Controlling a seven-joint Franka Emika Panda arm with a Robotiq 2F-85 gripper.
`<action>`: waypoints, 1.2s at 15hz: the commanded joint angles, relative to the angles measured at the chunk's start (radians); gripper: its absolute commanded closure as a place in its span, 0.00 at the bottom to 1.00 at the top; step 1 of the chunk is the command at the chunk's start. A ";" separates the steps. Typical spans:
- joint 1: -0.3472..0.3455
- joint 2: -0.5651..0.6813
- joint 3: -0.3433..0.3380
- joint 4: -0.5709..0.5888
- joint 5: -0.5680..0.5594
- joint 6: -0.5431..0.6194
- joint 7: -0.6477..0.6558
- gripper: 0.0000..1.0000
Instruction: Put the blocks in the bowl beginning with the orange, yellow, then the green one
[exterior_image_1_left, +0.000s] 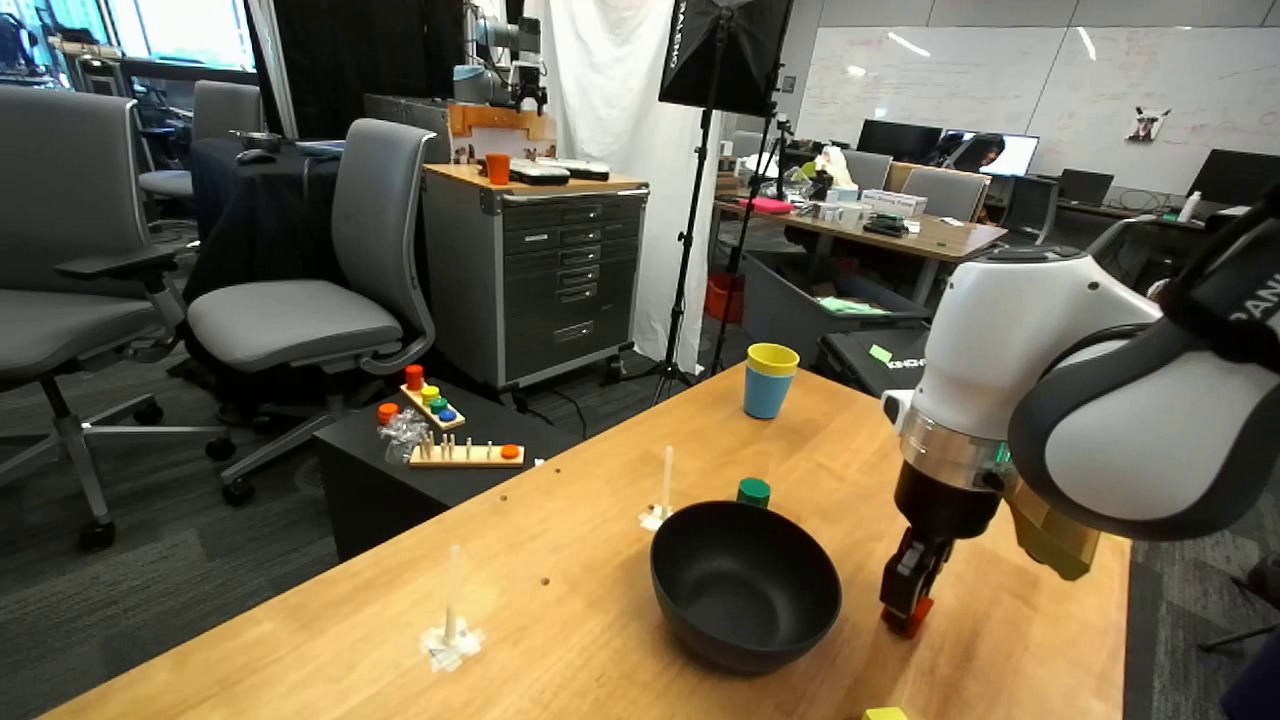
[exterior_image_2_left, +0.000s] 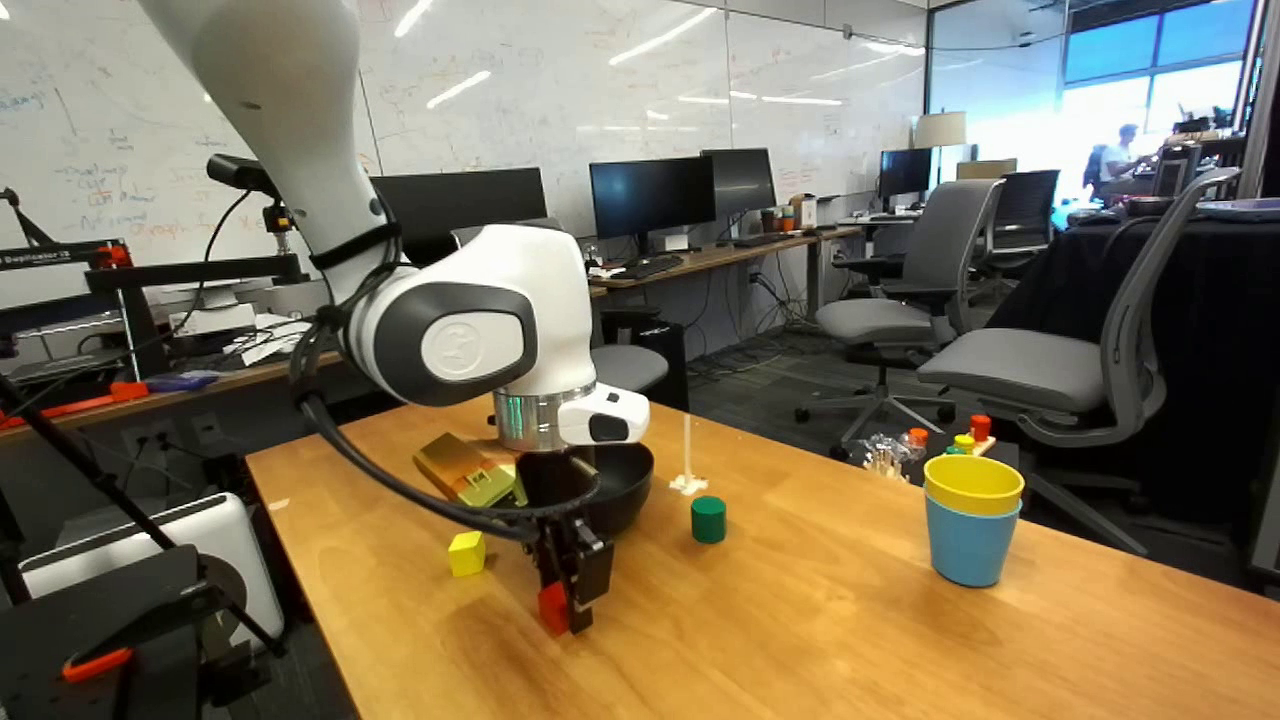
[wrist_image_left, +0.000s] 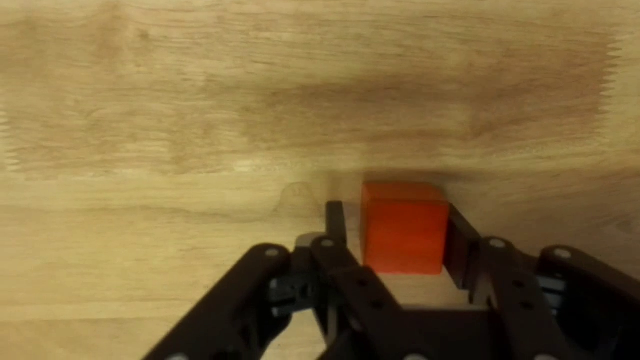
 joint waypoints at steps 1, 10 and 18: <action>0.041 0.012 -0.035 0.031 -0.008 -0.019 0.034 0.81; 0.076 -0.149 -0.066 -0.032 -0.013 -0.016 0.087 0.88; 0.111 -0.330 -0.064 -0.061 -0.011 0.037 0.274 0.88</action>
